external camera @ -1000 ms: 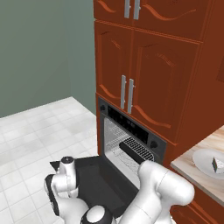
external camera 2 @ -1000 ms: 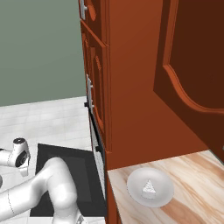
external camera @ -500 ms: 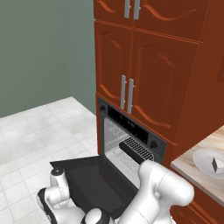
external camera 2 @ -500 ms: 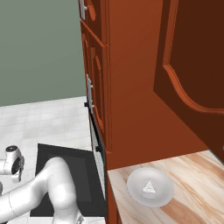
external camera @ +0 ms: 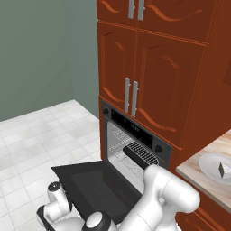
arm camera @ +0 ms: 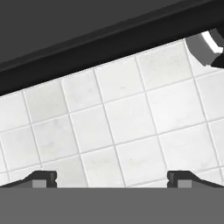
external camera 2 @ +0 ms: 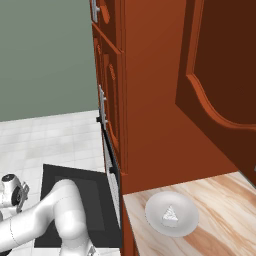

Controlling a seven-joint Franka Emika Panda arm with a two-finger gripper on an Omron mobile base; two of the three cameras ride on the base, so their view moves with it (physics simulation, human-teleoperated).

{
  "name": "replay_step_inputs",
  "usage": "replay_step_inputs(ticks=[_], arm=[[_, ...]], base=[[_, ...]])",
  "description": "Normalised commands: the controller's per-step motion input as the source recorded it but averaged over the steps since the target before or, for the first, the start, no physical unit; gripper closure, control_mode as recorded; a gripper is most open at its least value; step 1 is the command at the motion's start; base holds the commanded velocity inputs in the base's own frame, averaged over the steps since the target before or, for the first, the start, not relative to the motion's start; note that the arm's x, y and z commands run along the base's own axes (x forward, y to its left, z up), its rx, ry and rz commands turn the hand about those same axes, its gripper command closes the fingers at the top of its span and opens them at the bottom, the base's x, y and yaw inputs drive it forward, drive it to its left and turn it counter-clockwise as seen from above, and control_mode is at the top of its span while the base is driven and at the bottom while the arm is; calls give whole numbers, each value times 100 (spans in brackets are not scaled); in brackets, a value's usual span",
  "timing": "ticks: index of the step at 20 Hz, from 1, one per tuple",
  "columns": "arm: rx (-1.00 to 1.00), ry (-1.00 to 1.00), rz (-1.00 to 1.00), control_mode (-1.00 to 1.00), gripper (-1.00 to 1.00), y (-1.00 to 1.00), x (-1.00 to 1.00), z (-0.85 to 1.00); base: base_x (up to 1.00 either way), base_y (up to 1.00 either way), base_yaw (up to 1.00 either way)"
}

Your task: Take the baked cake out of the oven and place it on the plate for cooling. Then close the oven door.

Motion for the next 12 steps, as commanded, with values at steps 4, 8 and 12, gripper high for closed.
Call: replay_step_inputs(ticks=[4, 8, 12], arm=[[-17, -4, -14, -100, -100, 1, 0, -32], [-18, -4, -9, -100, -100, -7, 4, -25], [-15, 0, -6, -100, -100, -17, 10, -28]], base=[[0, 0, 0], [0, 0, 0], [0, 0, 0]])
